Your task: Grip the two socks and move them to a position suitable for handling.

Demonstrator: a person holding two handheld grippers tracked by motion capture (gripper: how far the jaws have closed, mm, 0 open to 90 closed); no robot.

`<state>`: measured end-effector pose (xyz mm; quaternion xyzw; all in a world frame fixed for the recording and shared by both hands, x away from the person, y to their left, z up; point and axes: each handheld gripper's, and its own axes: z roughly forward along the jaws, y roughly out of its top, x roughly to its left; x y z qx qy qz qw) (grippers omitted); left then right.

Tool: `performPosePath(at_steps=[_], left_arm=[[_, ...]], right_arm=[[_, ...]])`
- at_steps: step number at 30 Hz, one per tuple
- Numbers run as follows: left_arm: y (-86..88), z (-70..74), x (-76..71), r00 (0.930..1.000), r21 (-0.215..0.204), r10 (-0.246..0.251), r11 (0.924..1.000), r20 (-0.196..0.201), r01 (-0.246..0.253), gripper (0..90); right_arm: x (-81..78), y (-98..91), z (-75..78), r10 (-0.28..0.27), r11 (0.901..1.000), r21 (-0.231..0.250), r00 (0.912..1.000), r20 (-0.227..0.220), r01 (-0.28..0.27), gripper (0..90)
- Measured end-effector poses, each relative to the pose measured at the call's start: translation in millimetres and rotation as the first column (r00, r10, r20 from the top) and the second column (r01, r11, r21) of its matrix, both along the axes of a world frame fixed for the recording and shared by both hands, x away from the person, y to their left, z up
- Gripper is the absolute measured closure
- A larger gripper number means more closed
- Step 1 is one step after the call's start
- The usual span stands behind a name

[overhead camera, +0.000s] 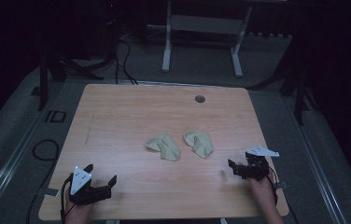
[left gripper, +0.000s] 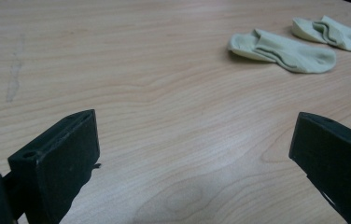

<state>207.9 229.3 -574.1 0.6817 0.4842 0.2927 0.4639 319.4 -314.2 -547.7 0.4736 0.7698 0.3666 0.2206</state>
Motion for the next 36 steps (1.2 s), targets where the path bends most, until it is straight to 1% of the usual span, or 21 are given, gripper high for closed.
performPosePath(at_steps=[2,5,10,13,14,16,17,18,19,22,23,25,27,29,31,36], left_arm=[[-0.1,0.7,-0.6,1.0000,-0.005,0.002,1.0000,0.009,-0.002,1.5],[-0.5,1.0,-0.9,0.9999,-0.006,0.000,1.0000,0.012,0.000,1.6],[-0.4,1.4,-0.5,1.0000,-0.022,-0.006,0.9997,-0.007,0.006,1.6],[-0.9,1.1,-0.4,0.9998,-0.012,-0.002,0.9999,-0.018,0.001,1.5],[-1.2,1.1,-0.4,0.9998,-0.013,-0.002,0.9999,-0.020,0.002,1.5],[-2.0,0.8,-0.6,0.9998,-0.008,-0.002,1.0000,-0.018,0.002,1.5],[-2.2,0.8,-0.6,0.9998,-0.005,-0.003,1.0000,-0.017,0.003,1.5],[-2.5,0.6,-0.7,0.9998,-0.008,-0.006,1.0000,-0.017,0.006,1.5],[-2.7,0.4,-0.5,0.9997,-0.010,-0.010,0.9999,-0.020,0.010,1.5],[-3.5,0.0,-0.3,0.9996,-0.009,-0.016,0.9998,-0.024,0.016,1.5],[-3.5,-0.1,0.0,0.9994,-0.006,-0.021,0.9998,-0.026,0.021,1.5],[-3.5,-0.5,0.1,0.9994,-0.006,-0.022,0.9997,-0.027,0.022,1.5],[-3.3,-0.7,0.2,0.9992,-0.007,-0.022,0.9997,-0.032,0.022,1.5],[-2.9,-0.9,0.3,0.9991,-0.007,-0.024,0.9997,-0.034,0.024,1.5],[-2.7,-1.1,0.2,0.9991,-0.006,-0.025,0.9997,-0.035,0.024,1.5],[-2.8,-2.2,0.5,0.9988,-0.005,-0.031,0.9995,-0.039,0.031,1.5]], right_arm=[[4.4,6.0,1.2,0.013,0.9998,-0.011,0.9999,-0.003,-0.013,14.5],[13.6,15.0,4.0,0.029,0.9996,-0.006,0.9995,-0.015,-0.029,14.4],[26.2,28.9,7.8,0.049,0.9988,-0.010,0.9986,-0.023,-0.049,13.4],[34.0,37.1,9.8,0.060,0.9982,-0.004,0.9977,-0.032,-0.061,13.1],[37.4,40.3,10.9,0.063,0.9980,0.005,0.9974,-0.036,-0.062,12.9],[43.4,46.3,12.9,0.046,0.9989,0.009,0.9978,-0.047,-0.045,12.8],[46.9,50.5,13.6,0.032,0.9995,-0.004,0.9981,-0.053,-0.032,12.7],[49.5,53.5,14.0,0.029,0.9994,-0.017,0.9981,-0.054,-0.030,12.7],[52.8,57.0,14.5,0.036,0.9990,-0.024,0.9979,-0.053,-0.037,12.7],[62.0,67.8,15.3,0.058,0.9980,-0.021,0.9951,-0.079,-0.060,13.4],[64.8,72.2,15.9,0.070,0.9971,-0.024,0.9944,-0.079,-0.072,15.3],[68.5,77.6,16.7,0.071,0.9971,-0.023,0.9941,-0.082,-0.073,22.5],[73.6,84.9,17.0,0.076,0.9969,-0.012,0.9927,-0.094,-0.077,26.0],[77.6,91.7,16.9,0.085,0.9959,-0.020,0.9914,-0.099,-0.088,29.4],[82.6,99.7,16.2,0.097,0.9944,-0.032,0.9899,-0.103,-0.101,30.4],[95.7,117.4,10.9,0.098,0.9934,-0.048,0.9876,-0.123,-0.104,30.9]])
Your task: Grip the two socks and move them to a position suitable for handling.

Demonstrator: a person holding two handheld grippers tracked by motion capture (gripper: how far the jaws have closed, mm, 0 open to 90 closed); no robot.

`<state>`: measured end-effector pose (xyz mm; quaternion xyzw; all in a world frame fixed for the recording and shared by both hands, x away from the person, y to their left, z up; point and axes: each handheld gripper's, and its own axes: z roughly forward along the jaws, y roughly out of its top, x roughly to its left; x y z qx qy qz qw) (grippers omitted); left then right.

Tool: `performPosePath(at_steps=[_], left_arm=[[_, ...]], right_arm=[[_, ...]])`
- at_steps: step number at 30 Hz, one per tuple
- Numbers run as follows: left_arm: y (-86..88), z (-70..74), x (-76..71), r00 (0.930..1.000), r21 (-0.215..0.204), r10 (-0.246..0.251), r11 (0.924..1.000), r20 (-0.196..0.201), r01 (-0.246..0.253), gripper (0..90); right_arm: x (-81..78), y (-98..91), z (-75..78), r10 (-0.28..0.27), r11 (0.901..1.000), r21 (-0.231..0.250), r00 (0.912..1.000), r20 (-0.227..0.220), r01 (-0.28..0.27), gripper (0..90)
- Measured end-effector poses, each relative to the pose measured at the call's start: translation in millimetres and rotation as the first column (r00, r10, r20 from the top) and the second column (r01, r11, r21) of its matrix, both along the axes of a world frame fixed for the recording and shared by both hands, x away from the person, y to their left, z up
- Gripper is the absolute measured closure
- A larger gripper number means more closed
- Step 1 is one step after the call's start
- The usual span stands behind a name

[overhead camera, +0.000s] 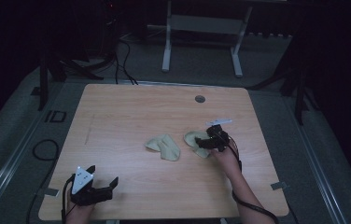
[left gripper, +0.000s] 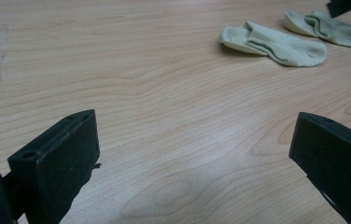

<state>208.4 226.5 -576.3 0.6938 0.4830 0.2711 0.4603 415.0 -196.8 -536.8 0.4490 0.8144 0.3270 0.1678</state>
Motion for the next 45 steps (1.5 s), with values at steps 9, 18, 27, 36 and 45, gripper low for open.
performPosePath(at_steps=[9,18,27,36,45], left_arm=[[1.2,0.5,-0.5,1.0000,0.000,-0.005,1.0000,0.002,0.005,1.5],[-0.5,-0.3,-0.4,0.9999,-0.001,-0.012,0.9999,-0.005,0.012,1.5],[0.1,-0.7,-0.2,0.9999,-0.007,-0.010,0.9999,-0.011,0.010,1.5],[1.1,0.6,-1.1,0.9999,-0.009,-0.005,0.9999,-0.009,0.005,1.5],[-1.3,0.0,-0.3,0.9999,-0.005,-0.008,1.0000,-0.015,0.008,1.5]], right_arm=[[14.2,14.3,-17.7,-0.022,0.9996,-0.019,0.9992,-0.034,0.022,30.2],[5.9,18.9,-21.6,0.004,0.9980,-0.063,0.9997,0.025,-0.003,43.4],[4.8,23.9,-17.0,-0.007,0.9938,-0.111,0.9997,0.024,0.010,79.5],[-0.7,23.2,-2.5,0.015,0.9915,-0.129,0.9998,0.011,-0.014,81.0],[-26.4,15.8,24.8,0.069,0.9926,-0.104,0.9961,0.055,-0.063,81.0]])
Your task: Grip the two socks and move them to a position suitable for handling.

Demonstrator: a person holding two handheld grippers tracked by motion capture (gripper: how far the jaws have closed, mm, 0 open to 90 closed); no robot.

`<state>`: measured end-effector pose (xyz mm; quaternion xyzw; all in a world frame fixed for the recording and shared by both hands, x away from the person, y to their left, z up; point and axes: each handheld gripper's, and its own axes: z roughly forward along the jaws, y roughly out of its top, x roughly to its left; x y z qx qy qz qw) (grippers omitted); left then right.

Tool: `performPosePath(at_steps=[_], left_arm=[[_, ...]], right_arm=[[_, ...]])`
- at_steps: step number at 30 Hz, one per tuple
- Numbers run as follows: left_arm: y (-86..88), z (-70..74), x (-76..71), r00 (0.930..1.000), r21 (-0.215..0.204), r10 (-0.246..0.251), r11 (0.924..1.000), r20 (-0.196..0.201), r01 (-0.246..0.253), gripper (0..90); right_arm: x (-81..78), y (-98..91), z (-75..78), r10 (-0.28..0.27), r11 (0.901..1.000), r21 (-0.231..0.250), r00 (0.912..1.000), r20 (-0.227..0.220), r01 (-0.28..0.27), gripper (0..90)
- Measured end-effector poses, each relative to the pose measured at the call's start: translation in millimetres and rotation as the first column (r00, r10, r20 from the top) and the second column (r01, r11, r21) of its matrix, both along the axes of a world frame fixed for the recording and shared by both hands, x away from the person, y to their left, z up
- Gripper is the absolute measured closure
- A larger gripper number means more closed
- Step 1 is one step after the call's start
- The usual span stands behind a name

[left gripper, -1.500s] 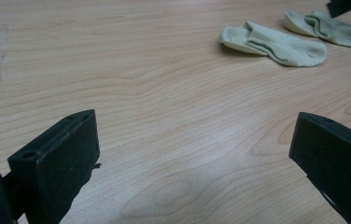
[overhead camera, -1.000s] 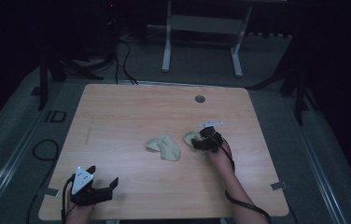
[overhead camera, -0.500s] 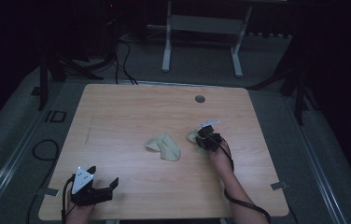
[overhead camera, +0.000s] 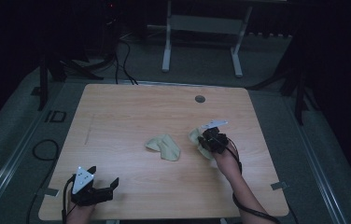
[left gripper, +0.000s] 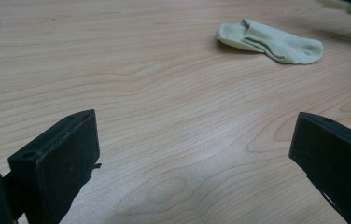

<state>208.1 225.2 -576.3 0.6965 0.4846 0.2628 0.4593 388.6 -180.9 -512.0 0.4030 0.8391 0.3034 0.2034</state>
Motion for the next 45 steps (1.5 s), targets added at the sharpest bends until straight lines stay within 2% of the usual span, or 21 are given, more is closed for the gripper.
performPosePath(at_steps=[3,11,15,19,23,25,29,33,35,38,40,42,45], left_arm=[[-0.5,0.4,-0.4,1.0000,0.000,-0.001,1.0000,0.001,0.001,1.5],[-0.5,-0.5,0.5,1.0000,-0.005,0.003,1.0000,-0.004,-0.003,1.6],[-0.3,-0.3,0.3,1.0000,-0.006,0.003,1.0000,-0.005,-0.003,1.5],[-1.1,-0.6,0.2,1.0000,-0.013,0.005,0.9999,-0.007,-0.005,1.5],[-2.1,-0.6,-0.1,0.9999,-0.010,0.002,0.9999,-0.011,-0.002,1.5],[-3.0,-0.6,-0.1,0.9999,-0.012,-0.001,0.9999,-0.010,0.001,1.5],[-4.8,-1.2,0.0,0.9999,-0.011,-0.005,0.9999,-0.014,0.005,1.5],[-6.5,-1.2,-0.1,0.9998,-0.008,-0.011,0.9999,-0.016,0.010,1.5],[-8.2,-1.2,-0.4,0.9998,-0.013,-0.014,0.9998,-0.017,0.014,1.5],[-11.4,-0.3,-0.3,0.9989,-0.011,-0.035,0.9994,-0.031,0.034,1.5],[-13.7,1.6,-0.4,0.9979,-0.007,-0.052,0.9986,-0.038,0.052,1.6],[-16.8,4.3,-0.8,0.9963,-0.005,-0.076,0.9971,-0.040,0.076,1.6],[-24.1,8.7,-1.7,0.9930,-0.001,-0.104,0.9945,-0.055,0.105,1.6]], right_arm=[[-11.9,-2.8,9.1,0.020,0.9996,0.019,0.9998,0.000,-0.020,81.0],[-58.4,-3.8,35.1,0.107,0.9933,0.037,0.9923,0.063,-0.109,80.9],[-81.6,-5.0,45.2,0.155,0.9866,0.035,0.9829,0.099,-0.159,80.9],[-101.7,-5.9,47.5,0.197,0.9786,0.035,0.9727,0.122,-0.203,80.8],[-120.8,-5.6,40.6,0.247,0.9678,0.017,0.9612,0.123,-0.251,80.5],[-128.3,-6.0,33.5,0.260,0.9645,0.017,0.9595,0.108,-0.264,80.3],[-137.3,-7.3,9.8,0.268,0.9632,-0.004,0.9609,0.069,-0.269,79.9],[-139.1,-8.5,-16.1,0.261,0.9653,-0.016,0.9651,0.022,-0.261,79.5],[-139.8,-8.4,-25.4,0.265,0.9641,-0.014,0.9642,0.007,-0.265,78.8],[-140.1,-6.0,-40.9,0.263,0.9640,-0.034,0.9645,-0.022,-0.264,73.9],[-141.3,-4.5,-45.8,0.260,0.9646,-0.040,0.9654,-0.018,-0.261,72.1],[-144.1,-2.4,-48.2,0.261,0.9640,-0.053,0.9653,0.006,-0.260,69.3],[-145.3,-0.7,-49.5,0.248,0.9683,-0.027,0.9687,0.001,-0.248,58.6]])
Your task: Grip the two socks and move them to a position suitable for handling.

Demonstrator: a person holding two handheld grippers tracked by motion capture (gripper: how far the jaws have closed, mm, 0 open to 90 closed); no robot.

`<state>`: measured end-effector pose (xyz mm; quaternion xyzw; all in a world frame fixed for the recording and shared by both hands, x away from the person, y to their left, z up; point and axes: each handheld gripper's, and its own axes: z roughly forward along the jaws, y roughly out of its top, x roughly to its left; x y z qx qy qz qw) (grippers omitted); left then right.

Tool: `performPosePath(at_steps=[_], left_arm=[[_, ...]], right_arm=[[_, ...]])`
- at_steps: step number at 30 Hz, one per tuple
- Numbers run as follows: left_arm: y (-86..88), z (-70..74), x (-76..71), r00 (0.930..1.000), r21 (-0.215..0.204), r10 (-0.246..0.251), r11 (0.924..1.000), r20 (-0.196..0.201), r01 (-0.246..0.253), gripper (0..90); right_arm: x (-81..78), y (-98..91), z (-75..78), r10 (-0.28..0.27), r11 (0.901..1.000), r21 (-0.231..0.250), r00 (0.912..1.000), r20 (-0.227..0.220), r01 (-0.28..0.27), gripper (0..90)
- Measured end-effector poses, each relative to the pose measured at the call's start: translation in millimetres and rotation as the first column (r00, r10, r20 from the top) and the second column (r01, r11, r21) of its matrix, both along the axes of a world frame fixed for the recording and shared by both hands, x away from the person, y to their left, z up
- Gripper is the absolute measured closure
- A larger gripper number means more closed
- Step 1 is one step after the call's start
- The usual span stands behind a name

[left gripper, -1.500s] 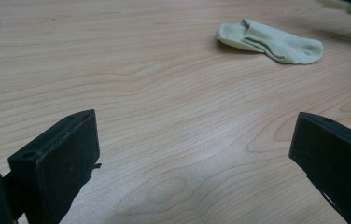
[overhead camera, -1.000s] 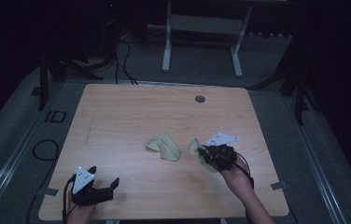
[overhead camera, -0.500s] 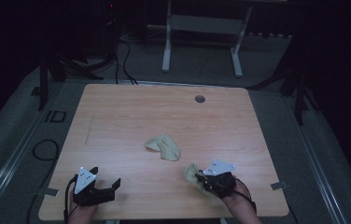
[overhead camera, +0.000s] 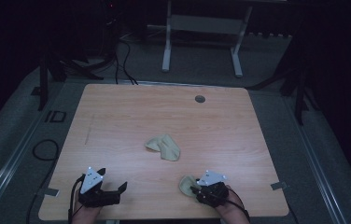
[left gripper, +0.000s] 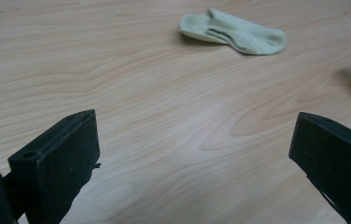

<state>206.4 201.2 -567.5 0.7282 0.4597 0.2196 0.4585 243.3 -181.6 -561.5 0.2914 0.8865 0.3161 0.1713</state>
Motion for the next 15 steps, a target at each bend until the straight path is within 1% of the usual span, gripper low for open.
performPosePath(at_steps=[2,3,4,5,6,7,8,9,11,12,14,15], left_arm=[[-8.0,3.3,-0.4,0.9992,0.011,-0.038,0.9992,-0.012,0.038,1.6],[-11.2,4.4,-0.6,0.9983,0.021,-0.056,0.9982,-0.015,0.056,1.7],[-15.1,5.8,-1.3,0.9956,0.034,-0.091,0.9952,-0.018,0.092,2.2],[-19.3,6.9,-2.2,0.9916,0.043,-0.129,0.9907,-0.015,0.129,4.2],[-24.8,8.1,-3.0,0.9841,0.061,-0.176,0.9822,-0.021,0.177,4.3],[-29.9,8.5,-3.5,0.9775,0.076,-0.209,0.9746,-0.031,0.211,4.4],[-34.7,9.0,-4.7,0.9718,0.085,-0.234,0.9680,-0.027,0.236,5.5],[-38.1,9.4,-5.7,0.9688,0.091,-0.247,0.9645,-0.018,0.248,6.2],[-38.1,9.4,-5.7,0.9688,0.091,-0.247,0.9645,-0.018,0.248,7.3],[-54.5,13.4,-5.1,0.9531,0.092,-0.302,0.9488,-0.016,0.302,14.1],[-65.2,16.6,-3.7,0.9387,0.097,-0.344,0.9338,-0.017,0.344,16.6],[-70.8,18.3,-3.4,0.9332,0.104,-0.359,0.9278,-0.012,0.358,19.1]], right_arm=[[1.5,0.0,-0.6,-0.024,0.9996,0.015,0.9996,-0.013,0.024,52.2],[2.6,-0.1,-1.1,-0.024,0.9995,0.020,0.9996,-0.013,0.025,49.0],[3.5,-0.3,-1.4,-0.025,0.9994,0.022,0.9996,-0.014,0.026,46.6],[5.3,-0.6,-1.6,-0.026,0.9993,0.027,0.9995,-0.020,0.027,44.8],[6.5,-0.7,-2.0,-0.030,0.9989,0.036,0.9992,-0.028,0.031,43.5],[7.7,-0.9,-2.8,-0.027,0.9986,0.045,0.9991,-0.032,0.029,42.0],[8.2,-0.3,-3.3,-0.027,0.9984,0.049,0.9991,-0.032,0.029,40.5],[8.6,0.4,-3.7,-0.025,0.9983,0.052,0.9992,-0.030,0.026,38.9],[9.0,0.8,-4.0,-0.027,0.9982,0.052,0.9992,-0.029,0.028,38.9],[10.8,2.7,-3.6,-0.034,0.9981,0.050,0.9986,-0.041,0.036,35.2],[12.0,4.5,-3.2,-0.035,0.9984,0.043,0.9982,-0.048,0.037,31.2],[12.6,5.8,-2.4,-0.031,0.9988,0.036,0.9977,-0.060,0.033,26.9]])
